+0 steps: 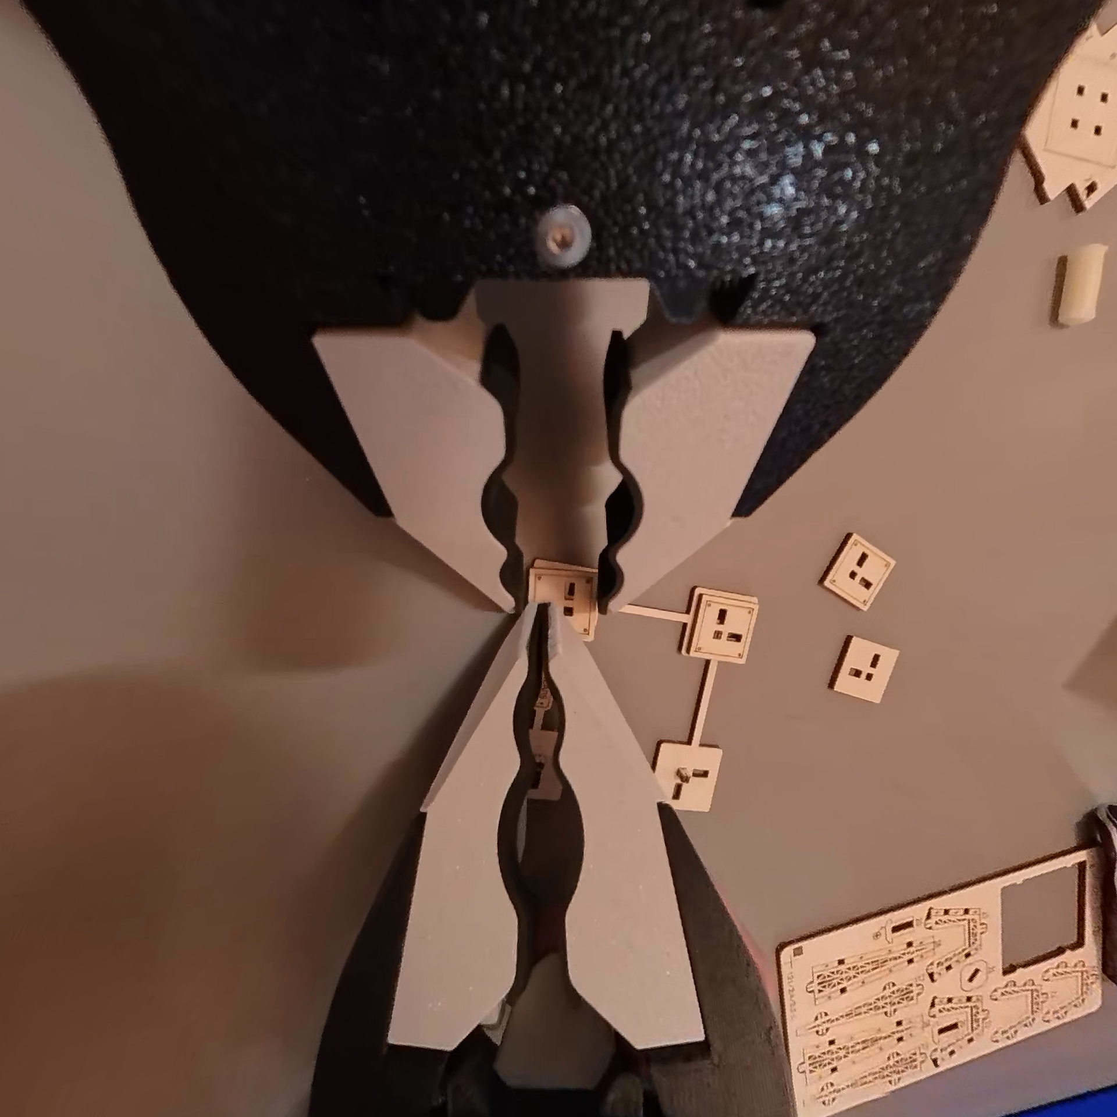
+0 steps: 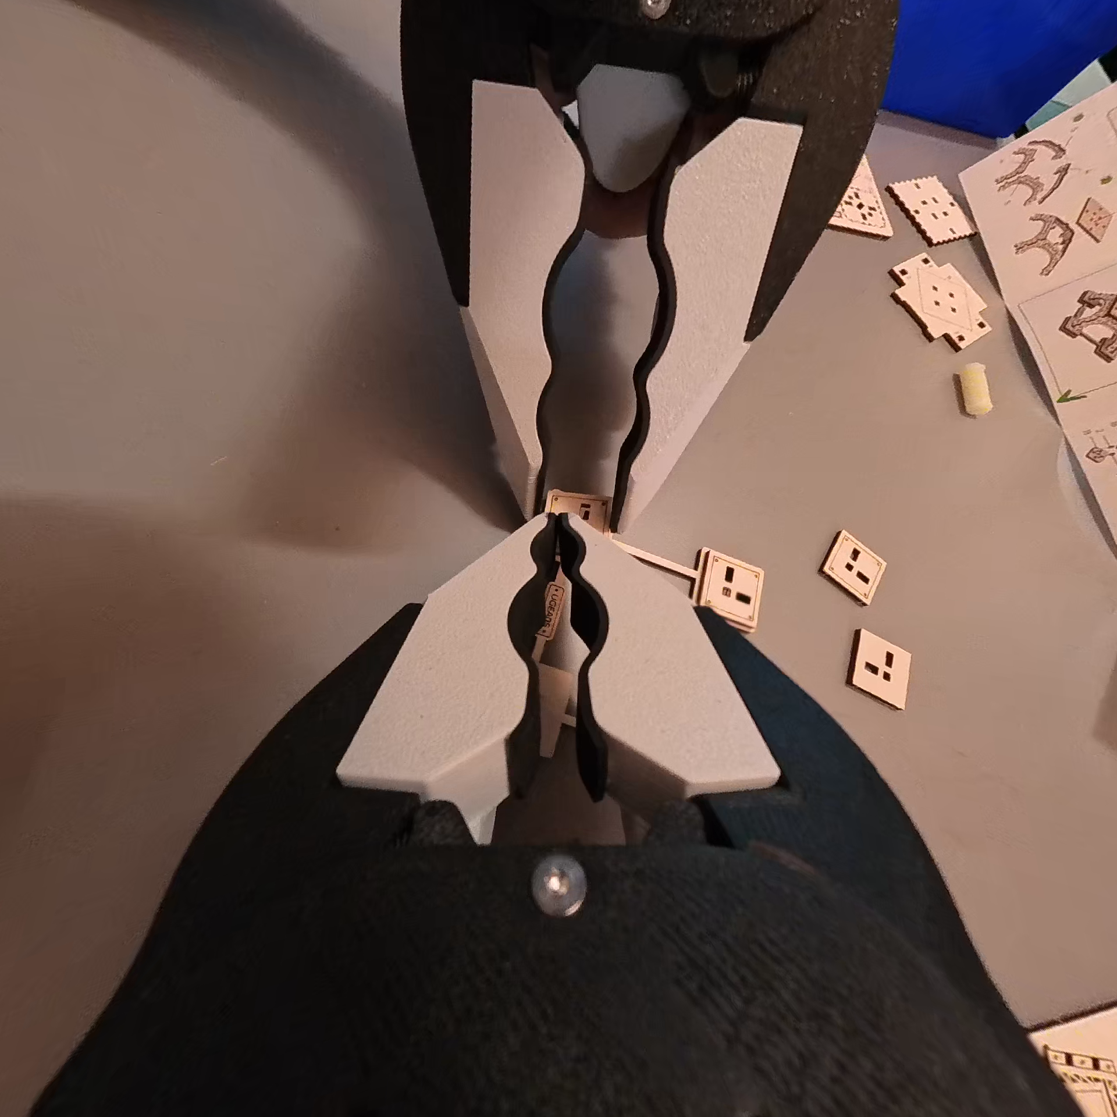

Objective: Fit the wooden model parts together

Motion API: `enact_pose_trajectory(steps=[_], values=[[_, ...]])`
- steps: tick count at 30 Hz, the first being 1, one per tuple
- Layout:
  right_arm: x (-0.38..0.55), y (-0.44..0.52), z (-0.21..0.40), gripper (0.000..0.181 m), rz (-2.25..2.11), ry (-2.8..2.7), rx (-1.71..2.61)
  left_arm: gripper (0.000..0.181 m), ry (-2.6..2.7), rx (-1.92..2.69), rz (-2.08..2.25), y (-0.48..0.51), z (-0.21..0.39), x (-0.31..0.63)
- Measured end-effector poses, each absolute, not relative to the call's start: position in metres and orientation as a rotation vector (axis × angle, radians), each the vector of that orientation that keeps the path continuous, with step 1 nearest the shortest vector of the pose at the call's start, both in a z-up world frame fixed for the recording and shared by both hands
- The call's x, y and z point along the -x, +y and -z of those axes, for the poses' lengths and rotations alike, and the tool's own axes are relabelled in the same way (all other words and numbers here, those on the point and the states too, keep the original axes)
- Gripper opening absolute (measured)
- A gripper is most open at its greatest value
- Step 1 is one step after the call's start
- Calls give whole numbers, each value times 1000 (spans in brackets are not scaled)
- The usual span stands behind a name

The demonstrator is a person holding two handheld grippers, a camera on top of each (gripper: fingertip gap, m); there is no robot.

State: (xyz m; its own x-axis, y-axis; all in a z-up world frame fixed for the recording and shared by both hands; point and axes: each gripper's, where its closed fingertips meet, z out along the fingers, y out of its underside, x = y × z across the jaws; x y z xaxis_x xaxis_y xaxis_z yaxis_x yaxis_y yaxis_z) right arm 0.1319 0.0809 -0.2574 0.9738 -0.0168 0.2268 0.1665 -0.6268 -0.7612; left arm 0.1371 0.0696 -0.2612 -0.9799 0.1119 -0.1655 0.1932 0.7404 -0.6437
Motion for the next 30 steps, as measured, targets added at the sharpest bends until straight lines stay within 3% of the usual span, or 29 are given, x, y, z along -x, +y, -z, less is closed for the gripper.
enact_pose_trajectory(steps=[2,6,19,21,23,30], values=[[-132,81,257,0,259,-96,2234,29,2811,-250,1041,70,262,-139],[-133,81,258,0,262,-85,2236,20,2775,-299,998,70,263,-140],[-159,66,252,0,397,-16,2240,20,2830,-306,998,71,264,-138],[-163,64,262,9,447,-36,2296,20,2844,-313,993,71,264,-138],[-161,67,264,1,449,-63,2300,19,2859,-319,994,71,264,-138],[-158,68,264,0,421,-103,2292,20,2904,-380,967,71,264,-139]])
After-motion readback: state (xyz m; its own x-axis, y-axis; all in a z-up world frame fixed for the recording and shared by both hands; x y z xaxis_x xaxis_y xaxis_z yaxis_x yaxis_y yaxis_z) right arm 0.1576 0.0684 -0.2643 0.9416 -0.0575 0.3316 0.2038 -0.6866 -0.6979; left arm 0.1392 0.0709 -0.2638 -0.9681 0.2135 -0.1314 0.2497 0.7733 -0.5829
